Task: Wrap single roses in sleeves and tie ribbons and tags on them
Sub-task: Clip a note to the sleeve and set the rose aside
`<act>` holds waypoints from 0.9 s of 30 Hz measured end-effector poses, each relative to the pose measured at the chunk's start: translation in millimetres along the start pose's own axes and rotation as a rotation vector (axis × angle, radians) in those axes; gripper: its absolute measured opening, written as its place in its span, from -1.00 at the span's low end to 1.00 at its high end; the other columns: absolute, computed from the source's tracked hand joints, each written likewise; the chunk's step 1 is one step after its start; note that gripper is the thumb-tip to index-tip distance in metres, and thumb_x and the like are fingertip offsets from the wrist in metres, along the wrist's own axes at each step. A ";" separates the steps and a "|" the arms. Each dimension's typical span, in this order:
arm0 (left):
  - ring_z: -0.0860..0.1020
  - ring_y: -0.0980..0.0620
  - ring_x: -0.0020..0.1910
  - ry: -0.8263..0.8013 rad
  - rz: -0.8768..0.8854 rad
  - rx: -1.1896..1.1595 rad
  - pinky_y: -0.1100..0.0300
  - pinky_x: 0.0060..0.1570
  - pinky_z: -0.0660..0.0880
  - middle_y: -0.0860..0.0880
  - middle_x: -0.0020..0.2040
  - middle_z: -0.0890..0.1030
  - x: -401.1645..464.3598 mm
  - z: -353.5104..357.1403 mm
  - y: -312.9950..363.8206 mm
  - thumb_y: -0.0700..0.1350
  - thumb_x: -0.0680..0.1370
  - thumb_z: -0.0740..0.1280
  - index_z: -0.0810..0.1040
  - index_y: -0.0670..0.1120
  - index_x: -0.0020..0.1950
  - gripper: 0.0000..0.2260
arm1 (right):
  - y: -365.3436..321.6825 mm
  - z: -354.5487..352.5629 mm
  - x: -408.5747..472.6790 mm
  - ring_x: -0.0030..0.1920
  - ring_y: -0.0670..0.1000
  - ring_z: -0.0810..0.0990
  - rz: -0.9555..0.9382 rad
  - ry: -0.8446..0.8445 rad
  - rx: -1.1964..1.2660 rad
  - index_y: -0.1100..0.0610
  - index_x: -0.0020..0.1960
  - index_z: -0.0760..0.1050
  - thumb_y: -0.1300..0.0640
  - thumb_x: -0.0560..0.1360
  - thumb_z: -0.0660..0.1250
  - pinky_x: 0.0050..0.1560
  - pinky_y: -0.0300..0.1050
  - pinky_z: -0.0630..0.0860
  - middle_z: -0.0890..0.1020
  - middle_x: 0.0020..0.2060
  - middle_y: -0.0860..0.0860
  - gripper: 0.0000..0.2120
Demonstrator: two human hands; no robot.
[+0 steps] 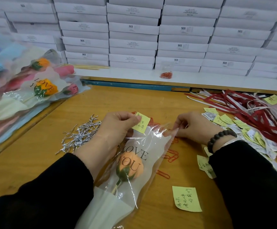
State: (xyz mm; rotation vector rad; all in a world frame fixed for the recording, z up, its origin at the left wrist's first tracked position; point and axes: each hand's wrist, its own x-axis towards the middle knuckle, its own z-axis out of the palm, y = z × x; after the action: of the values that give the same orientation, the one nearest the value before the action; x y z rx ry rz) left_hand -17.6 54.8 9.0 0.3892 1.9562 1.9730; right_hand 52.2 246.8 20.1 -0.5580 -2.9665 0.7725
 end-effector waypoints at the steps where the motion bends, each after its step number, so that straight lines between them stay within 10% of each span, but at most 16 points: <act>1: 0.37 0.16 -0.61 -0.001 0.003 0.008 0.37 -0.59 0.32 -0.04 -0.41 0.59 0.1 0.1 0.0 -0.19 0.47 0.40 0.63 -0.16 -0.30 -0.85 | 0.4 -0.2 -0.1 -0.26 -0.16 0.44 -0.002 -0.003 -0.003 0.03 -0.17 0.50 0.13 0.43 0.41 -0.31 -0.30 0.33 0.50 -0.26 -0.08 -0.91; 11: 0.39 0.16 -0.59 0.001 -0.001 0.014 0.36 -0.56 0.35 0.00 -0.44 0.60 0.8 -1.0 -1.2 -0.18 0.47 0.40 0.64 -0.13 -0.32 -0.84 | -1.7 -1.1 -0.4 -0.25 -0.11 0.48 -0.050 0.086 0.055 0.02 -0.27 0.51 0.20 0.43 0.41 -0.29 -0.29 0.42 0.55 -0.25 -0.04 -0.85; 27: 0.37 0.16 -0.59 -0.004 0.006 0.017 0.36 -0.57 0.35 -0.02 -0.44 0.59 -0.2 0.1 0.2 -0.19 0.47 0.40 0.63 -0.19 -0.27 -0.86 | -46.3 10.7 -7.7 -0.38 -0.18 0.59 -0.189 0.293 0.863 0.13 -0.18 0.49 0.30 0.47 0.34 -0.38 -0.38 0.47 0.67 -0.34 -0.01 -0.88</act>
State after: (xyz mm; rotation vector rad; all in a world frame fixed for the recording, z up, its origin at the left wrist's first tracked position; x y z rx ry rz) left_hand -17.3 54.8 9.3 0.4041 1.9729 1.9589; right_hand 42.7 201.5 33.3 -0.2812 -2.0826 1.6155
